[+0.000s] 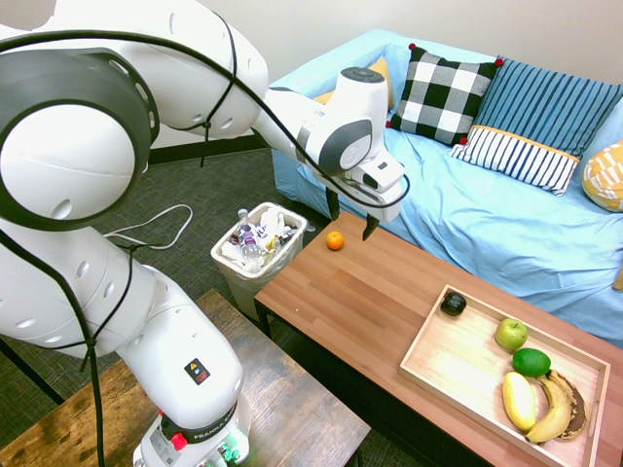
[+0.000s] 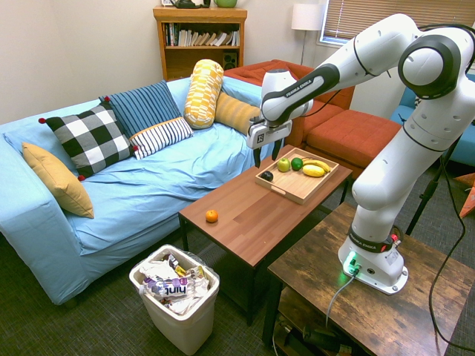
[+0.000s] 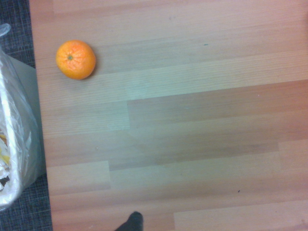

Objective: Put the tangerine in the tray

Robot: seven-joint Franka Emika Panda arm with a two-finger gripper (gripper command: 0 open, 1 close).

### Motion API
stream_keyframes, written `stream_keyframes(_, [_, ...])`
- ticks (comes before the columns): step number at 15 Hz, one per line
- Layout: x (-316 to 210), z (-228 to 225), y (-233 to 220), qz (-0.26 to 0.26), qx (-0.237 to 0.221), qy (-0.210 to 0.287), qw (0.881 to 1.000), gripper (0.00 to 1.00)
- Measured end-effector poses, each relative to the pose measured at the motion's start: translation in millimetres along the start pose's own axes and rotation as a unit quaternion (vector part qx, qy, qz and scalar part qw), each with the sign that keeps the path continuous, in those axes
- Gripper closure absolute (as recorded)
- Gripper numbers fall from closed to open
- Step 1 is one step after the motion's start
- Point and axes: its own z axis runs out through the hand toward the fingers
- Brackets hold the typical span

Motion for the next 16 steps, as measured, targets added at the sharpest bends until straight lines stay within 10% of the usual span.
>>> stream_keyframes(7, [8, 14, -27, -0.018, 0.006, 0.003, 1.000, 0.00])
stream_keyframes(16, [-31, 163, -171, -0.016, -0.007, -0.007, 1.000, 0.00])
